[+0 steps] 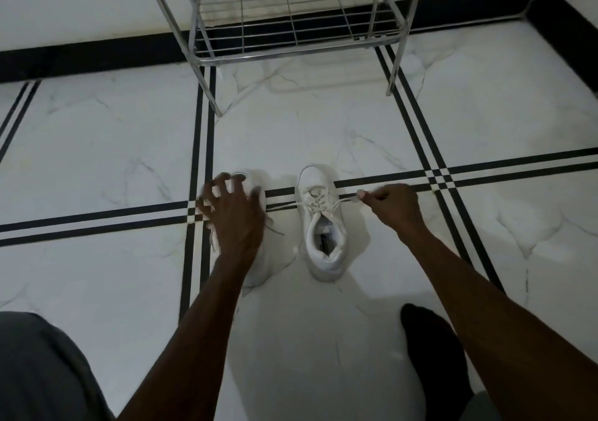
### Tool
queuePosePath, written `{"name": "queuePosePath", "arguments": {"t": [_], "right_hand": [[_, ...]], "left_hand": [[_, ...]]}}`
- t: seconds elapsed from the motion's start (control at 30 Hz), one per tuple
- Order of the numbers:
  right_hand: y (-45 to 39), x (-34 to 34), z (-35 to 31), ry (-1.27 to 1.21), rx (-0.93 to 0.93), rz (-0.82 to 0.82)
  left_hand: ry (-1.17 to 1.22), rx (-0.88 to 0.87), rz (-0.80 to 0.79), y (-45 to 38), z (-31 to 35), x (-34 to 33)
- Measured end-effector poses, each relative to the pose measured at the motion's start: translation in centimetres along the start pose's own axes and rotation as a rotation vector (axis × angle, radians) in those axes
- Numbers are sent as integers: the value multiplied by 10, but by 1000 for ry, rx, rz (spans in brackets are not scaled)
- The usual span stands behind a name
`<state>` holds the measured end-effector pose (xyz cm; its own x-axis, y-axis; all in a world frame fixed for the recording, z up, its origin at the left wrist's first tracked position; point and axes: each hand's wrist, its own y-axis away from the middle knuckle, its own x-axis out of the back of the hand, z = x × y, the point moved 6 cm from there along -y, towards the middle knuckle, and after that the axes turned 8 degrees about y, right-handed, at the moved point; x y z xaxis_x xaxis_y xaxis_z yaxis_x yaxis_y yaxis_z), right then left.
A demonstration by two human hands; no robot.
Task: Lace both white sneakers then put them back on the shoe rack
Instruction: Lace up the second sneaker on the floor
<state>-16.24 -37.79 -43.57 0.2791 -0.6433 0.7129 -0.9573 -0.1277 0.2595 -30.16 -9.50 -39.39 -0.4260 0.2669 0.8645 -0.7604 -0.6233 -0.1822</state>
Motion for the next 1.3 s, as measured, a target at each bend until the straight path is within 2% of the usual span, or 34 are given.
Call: {"name": "queuePosePath", "arguments": {"t": [0.1,0.17,0.23,0.3,0.37,0.53,0.6,0.77,0.83,0.97,1.13,1.23,1.3], "right_hand": [[-1,-1,-23,128,274,19],[2,-11,-34,156,412,-75],[8,-22,-40,159,518,-143],[10,-26,-40,157,518,-124],[11,-26,-43,207,518,-57],[12,-45,-56,488,733,-106],[10,-43,-60,583,760,-62],[6,-28,-67,613,784,-70],[8,-27,-60,567,748,-83],[13,-37,-26,456,385,-105],[7,-36,-27,365,243,-232],[7,-30,-26,268,254,-313],[7,-22,-28,83,169,-390]], "left_hand": [[90,-219,-224,9,43,-28],[72,-237,-363,19,52,-53],[85,-200,-429,25,51,-69],[110,-169,-403,23,46,-72],[12,-206,-348,22,49,-65],[-105,-379,-320,25,59,-53],[-120,-404,-326,24,57,-53],[-182,-487,-242,24,51,-49],[-236,-473,-234,25,45,-46],[-275,-474,-280,29,35,-49],[-272,-374,-349,28,34,-56],[-125,-259,-425,22,34,-57],[139,-154,-462,15,30,-53]]}}
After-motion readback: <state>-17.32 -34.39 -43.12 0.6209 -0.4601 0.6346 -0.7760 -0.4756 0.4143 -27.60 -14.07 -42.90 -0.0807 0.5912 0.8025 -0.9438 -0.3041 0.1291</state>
